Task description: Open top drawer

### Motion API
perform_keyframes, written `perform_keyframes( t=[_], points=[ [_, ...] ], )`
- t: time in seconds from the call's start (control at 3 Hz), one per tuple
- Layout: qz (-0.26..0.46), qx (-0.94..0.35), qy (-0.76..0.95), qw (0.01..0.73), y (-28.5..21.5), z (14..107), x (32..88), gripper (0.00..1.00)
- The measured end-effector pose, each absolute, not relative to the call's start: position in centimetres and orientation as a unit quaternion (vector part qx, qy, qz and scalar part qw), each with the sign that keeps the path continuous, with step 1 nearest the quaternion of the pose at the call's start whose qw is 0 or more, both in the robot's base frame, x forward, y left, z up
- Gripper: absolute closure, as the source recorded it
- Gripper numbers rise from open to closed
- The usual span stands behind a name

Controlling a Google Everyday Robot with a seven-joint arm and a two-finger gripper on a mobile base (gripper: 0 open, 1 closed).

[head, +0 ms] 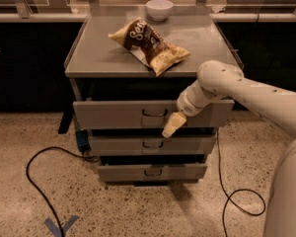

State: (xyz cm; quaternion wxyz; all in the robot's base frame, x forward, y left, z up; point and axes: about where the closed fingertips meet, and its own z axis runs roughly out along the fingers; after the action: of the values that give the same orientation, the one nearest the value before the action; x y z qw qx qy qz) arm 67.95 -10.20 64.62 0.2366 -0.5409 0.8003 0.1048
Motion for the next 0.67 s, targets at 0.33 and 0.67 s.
perform_keyframes(
  t=[0.33,0.67],
  points=[
    [0.117,-0.539,0.800,0.235,-10.2,64.9,66.8,0.00],
    [0.128,-0.534,0.802,0.233,-10.5,65.2,65.0,0.00]
  ],
)
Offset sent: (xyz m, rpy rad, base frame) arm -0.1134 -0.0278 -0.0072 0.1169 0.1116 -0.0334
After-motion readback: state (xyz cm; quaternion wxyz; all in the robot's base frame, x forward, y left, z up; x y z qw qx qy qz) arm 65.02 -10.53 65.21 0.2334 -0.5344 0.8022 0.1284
